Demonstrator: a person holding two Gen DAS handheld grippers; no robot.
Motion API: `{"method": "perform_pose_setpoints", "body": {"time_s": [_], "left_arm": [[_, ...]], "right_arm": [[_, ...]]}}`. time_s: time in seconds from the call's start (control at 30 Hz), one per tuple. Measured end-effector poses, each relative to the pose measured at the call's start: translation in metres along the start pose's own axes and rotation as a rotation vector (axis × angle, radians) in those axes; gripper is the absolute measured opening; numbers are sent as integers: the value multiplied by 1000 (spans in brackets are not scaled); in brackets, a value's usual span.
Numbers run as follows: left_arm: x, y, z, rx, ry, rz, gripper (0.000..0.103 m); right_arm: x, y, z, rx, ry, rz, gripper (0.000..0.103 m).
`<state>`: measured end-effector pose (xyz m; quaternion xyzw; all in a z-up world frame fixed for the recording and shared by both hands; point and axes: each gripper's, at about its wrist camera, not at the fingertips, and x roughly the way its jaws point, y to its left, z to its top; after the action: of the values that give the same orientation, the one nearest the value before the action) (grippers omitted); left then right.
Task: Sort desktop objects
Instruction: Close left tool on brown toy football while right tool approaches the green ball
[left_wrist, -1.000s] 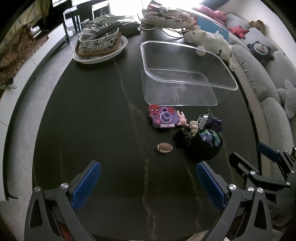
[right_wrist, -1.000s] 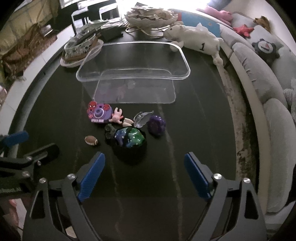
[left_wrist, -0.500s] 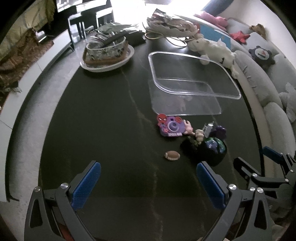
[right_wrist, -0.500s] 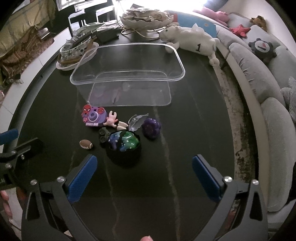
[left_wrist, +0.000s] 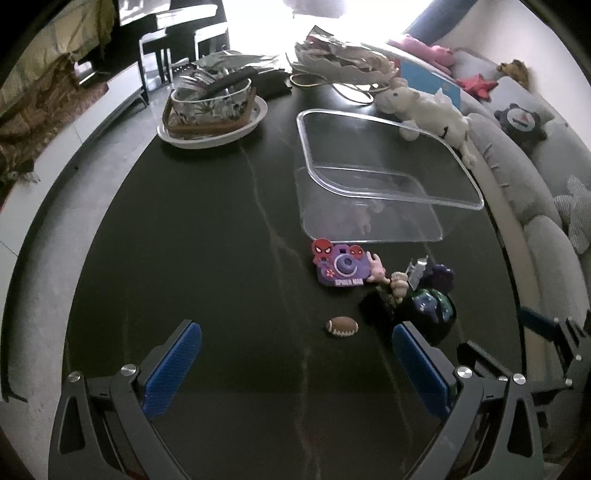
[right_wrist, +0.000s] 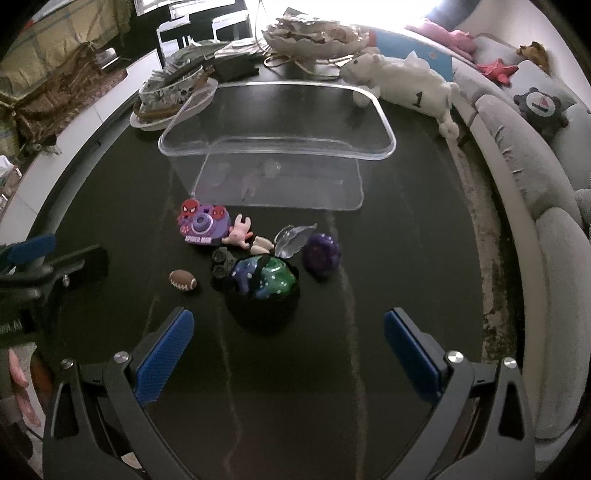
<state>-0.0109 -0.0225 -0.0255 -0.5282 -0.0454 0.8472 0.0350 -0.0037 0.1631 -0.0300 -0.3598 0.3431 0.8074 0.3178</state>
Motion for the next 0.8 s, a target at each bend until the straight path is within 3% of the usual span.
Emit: {"method": "perform_pose_setpoints", "body": {"time_s": [0.2,0.33,0.57,0.8], "left_arm": [[22,1,-5,-18,110,15,102],[26,0,-7,-16,103,30,102],[31,-10,-9,59,61,125,102],[43,-14,-13,93,62,142,102]], "right_arm": [[8,-2,-5,14,34,19,102],[13,-1,-7,6,49,14,100],[23,-1,-9,1,66,49,92],[32,5,-10,-38,86,57,86]]}}
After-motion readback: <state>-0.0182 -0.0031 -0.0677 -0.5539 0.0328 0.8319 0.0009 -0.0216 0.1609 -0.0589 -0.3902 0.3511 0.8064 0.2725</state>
